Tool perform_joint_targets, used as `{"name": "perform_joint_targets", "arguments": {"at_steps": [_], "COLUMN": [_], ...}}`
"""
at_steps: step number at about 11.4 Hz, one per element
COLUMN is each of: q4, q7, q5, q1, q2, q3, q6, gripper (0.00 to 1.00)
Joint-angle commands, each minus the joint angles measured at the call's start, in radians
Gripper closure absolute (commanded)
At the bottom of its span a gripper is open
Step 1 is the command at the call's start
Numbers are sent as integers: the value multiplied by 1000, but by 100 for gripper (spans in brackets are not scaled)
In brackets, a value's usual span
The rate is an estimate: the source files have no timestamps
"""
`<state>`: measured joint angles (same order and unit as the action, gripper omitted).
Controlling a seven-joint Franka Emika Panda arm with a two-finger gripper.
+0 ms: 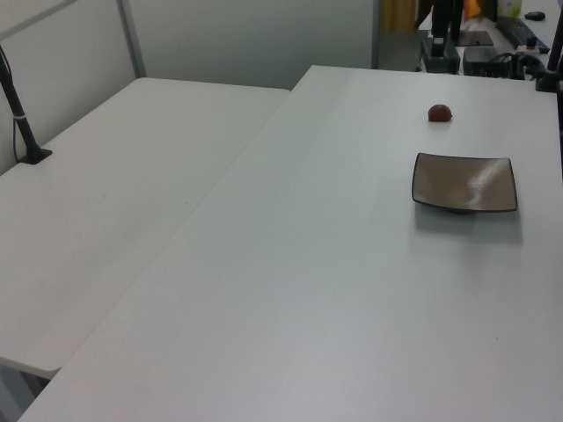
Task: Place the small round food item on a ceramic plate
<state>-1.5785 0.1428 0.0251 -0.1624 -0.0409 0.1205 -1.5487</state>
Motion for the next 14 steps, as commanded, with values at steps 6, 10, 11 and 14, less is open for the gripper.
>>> {"name": "perform_joint_targets", "arguments": {"at_steps": [6,10,11,14], "q4": [-28,-28,-29,-28], "q7": [14,35,113,315], "q5": [6,6,6,6], "q1": [-20,-20,-19,-9], "q2": [-16,-16,-16,-14], "q3": [21,22,22,36], "q6": [-16,-16,-13,-16], "gripper": [0,0,0,0]}}
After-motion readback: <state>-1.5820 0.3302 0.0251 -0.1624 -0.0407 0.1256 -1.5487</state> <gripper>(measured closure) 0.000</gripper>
